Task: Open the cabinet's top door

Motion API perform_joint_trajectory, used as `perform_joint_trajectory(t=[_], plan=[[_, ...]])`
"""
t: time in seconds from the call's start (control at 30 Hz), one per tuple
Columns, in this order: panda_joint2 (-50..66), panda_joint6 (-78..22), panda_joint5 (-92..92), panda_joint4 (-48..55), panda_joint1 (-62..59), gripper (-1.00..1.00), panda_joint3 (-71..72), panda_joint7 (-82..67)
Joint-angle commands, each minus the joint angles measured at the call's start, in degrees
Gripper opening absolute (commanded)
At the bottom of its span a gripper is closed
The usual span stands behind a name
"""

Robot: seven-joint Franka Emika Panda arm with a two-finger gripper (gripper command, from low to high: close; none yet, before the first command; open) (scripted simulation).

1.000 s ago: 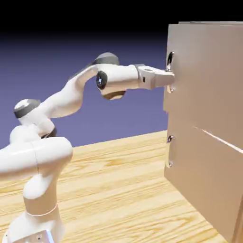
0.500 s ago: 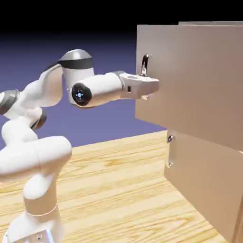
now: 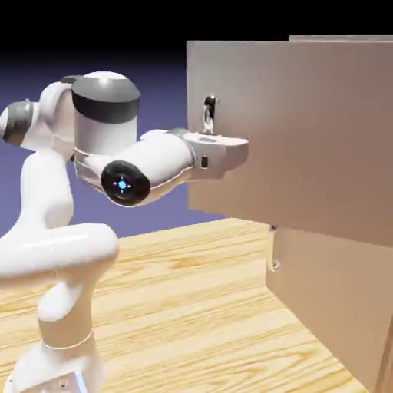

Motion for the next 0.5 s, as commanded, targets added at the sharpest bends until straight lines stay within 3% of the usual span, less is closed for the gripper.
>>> perform_joint_trajectory(t=[0.0, 0.47], plan=[[-2.1, -1.3, -1.9, 1.1, -0.7, -1.00, -0.4, -1.5], [-31.2, -12.1, -25.9, 21.6, -5.1, -1.00, -1.9, -19.4]])
